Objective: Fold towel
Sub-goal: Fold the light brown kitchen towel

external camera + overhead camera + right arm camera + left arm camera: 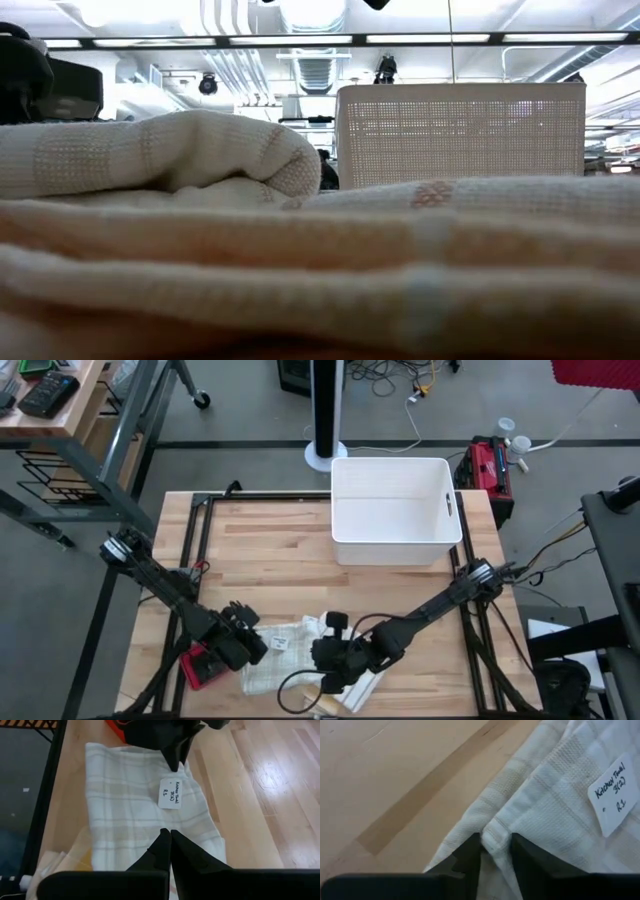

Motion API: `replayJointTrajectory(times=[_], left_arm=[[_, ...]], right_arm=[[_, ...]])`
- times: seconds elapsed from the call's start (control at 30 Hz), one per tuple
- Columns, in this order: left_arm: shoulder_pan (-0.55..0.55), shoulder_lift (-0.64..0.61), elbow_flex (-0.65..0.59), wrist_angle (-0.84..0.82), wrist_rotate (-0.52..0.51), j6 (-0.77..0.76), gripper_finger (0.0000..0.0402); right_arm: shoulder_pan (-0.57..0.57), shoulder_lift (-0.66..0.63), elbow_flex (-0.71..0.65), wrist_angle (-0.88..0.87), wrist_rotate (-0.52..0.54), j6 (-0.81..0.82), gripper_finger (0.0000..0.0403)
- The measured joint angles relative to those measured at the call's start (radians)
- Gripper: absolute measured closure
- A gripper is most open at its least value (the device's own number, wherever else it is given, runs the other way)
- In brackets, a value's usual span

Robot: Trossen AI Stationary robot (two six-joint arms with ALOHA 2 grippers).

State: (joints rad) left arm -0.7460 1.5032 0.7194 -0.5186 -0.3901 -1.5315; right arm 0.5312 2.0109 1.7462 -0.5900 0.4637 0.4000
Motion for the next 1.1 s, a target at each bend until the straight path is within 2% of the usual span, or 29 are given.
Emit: replayJointTrajectory(times=[0.23,0.33,0.5,0.77,0.97,1.1], left_arm=[[-0.001,0.000,0.023,-0.009,0.000,0.011,0.0376],[-0.001,0.000,0.041,-0.021,0.000,0.040,0.0394],[-0.001,-0.001,0.083,-0.070,0.001,0.058,0.0390],[-0.026,-0.001,0.200,-0.298,0.016,0.023,0.0395],[-0.058,-0.002,0.280,-0.469,0.060,-0.066,0.0395],[-0.085,-0.002,0.282,-0.494,0.093,-0.115,0.0395]], right_arm=[[0.000,0.000,0.000,0.000,0.003,0.000,0.0401],[-0.001,0.000,0.000,0.000,0.008,0.000,0.0401],[-0.001,0.000,-0.004,0.000,0.008,0.000,0.0401],[-0.001,0.001,-0.043,0.004,0.008,0.025,0.0401],[-0.003,0.002,-0.084,0.032,0.008,0.059,0.0401],[-0.003,0.002,-0.095,0.057,0.007,0.060,0.0401]])
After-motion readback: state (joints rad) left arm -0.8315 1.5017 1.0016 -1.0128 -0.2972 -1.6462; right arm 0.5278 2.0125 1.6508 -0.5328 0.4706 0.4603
